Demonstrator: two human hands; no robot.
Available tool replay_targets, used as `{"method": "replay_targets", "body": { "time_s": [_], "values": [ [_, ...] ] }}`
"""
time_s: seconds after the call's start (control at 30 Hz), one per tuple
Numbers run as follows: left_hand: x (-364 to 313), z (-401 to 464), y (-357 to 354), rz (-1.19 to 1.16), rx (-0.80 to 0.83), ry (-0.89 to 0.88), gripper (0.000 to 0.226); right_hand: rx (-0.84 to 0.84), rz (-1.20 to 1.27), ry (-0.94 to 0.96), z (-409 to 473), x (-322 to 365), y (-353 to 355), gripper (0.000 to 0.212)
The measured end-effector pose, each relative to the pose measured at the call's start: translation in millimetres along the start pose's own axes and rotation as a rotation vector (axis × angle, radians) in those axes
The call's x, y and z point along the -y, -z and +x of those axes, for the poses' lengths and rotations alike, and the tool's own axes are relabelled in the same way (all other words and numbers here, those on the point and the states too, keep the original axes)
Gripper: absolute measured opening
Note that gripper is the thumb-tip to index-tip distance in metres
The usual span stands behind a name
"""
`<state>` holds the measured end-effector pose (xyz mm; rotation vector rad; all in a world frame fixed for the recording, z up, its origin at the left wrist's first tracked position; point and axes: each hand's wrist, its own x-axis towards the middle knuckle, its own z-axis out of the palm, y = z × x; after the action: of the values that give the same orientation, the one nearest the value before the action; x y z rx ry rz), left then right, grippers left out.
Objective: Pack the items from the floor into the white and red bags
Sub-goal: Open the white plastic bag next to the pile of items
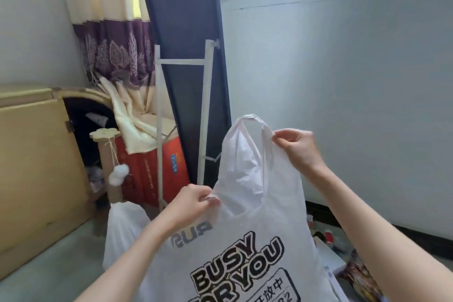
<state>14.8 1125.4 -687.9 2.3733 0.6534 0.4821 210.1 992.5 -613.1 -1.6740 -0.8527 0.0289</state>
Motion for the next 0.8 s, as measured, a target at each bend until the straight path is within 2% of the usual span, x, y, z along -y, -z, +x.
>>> {"method": "replay_targets", "body": {
  "time_s": [0.07,0.13,0.2,0.3,0.37,0.5,0.57,0.6,0.7,0.8],
  "values": [
    [-5,1,-13,-0.041,0.034,-0.039,0.034,-0.096,-0.253,-0.077,3,-27,-5,0.015],
    [-9,4,-21,-0.093,0.020,-0.042,0.028,-0.130,-0.353,-0.170,0,-51,-12,0.024],
    [-11,9,-27,-0.134,-0.045,-0.008,0.015,-0.165,-0.297,-0.241,-6,-68,-19,0.026],
    [-6,16,-30,-0.186,-0.101,0.074,0.014,-0.210,-0.061,-0.275,-17,-82,-34,0.010],
    [-2,19,-29,-0.259,-0.112,0.117,0.016,-0.159,0.022,-0.254,-27,-85,-43,0.017],
    [2,19,-26,-0.325,-0.162,0.113,0.020,0.063,-0.190,-0.324,-40,-90,-59,0.060],
    [1,15,-25,-0.365,-0.173,0.108,0.019,0.171,-0.288,-0.400,-45,-95,-70,0.069],
    [1,13,-24,-0.394,-0.159,0.111,0.018,0.224,-0.333,-0.416,-47,-99,-76,0.062],
    [3,8,-22,-0.462,-0.120,0.149,0.018,0.287,-0.431,-0.365,-52,-103,-90,0.025],
    [11,6,-17,-0.455,-0.256,0.206,0.015,0.316,-0.400,-0.348,-49,-107,-97,0.022]
  ]
}}
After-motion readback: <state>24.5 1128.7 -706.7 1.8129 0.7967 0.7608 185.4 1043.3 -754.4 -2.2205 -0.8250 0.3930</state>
